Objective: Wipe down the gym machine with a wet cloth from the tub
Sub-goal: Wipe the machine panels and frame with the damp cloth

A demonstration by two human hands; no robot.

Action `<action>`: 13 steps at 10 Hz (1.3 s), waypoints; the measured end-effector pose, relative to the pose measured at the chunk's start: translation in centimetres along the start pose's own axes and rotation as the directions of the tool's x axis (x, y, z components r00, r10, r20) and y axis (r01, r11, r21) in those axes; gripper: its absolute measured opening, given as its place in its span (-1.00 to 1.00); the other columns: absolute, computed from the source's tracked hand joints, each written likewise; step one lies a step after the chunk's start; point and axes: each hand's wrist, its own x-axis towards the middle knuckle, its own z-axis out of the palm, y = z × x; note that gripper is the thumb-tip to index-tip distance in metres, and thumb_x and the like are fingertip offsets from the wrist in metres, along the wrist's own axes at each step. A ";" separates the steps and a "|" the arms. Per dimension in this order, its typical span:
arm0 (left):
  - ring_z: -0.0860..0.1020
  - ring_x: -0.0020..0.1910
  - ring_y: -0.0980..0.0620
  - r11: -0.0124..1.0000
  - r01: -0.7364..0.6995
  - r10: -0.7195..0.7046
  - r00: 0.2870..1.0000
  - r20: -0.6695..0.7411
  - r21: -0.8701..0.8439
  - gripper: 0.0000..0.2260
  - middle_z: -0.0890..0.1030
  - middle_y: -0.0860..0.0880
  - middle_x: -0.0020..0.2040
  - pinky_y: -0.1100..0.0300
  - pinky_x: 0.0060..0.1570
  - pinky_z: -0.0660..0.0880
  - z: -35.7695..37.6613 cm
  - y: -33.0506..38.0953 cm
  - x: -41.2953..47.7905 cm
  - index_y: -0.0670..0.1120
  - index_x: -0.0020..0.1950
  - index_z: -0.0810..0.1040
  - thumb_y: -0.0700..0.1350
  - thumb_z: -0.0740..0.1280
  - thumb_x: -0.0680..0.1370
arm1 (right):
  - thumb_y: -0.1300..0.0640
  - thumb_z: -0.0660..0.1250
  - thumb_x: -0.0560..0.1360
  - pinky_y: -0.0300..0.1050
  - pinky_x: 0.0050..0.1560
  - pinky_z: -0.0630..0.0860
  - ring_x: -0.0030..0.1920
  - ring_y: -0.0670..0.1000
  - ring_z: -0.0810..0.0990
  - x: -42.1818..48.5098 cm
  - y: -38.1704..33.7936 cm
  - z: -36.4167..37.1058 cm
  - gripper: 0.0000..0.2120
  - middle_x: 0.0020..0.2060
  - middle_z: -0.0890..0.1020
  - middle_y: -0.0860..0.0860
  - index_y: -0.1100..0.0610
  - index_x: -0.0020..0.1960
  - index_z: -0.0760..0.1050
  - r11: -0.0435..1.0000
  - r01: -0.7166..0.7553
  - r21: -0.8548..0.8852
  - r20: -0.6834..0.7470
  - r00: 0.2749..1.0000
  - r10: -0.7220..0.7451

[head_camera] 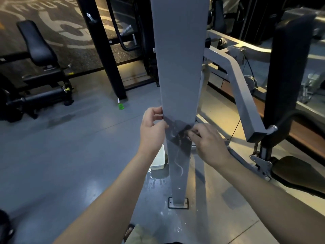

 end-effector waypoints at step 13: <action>0.57 -0.09 0.03 0.989 0.149 -0.142 0.868 0.475 0.024 -0.51 0.57 0.01 -0.05 -0.05 0.16 0.58 -7.5 -3.6 -9.4 0.21 0.35 0.51 -0.21 0.43 0.50 | 0.21 0.40 0.55 -0.22 0.05 0.55 -0.03 -0.10 0.64 -5.5 -10.7 -3.8 -0.65 -0.08 0.65 -0.08 -0.20 0.20 0.54 0.435 -0.598 0.673 0.366 0.780 0.507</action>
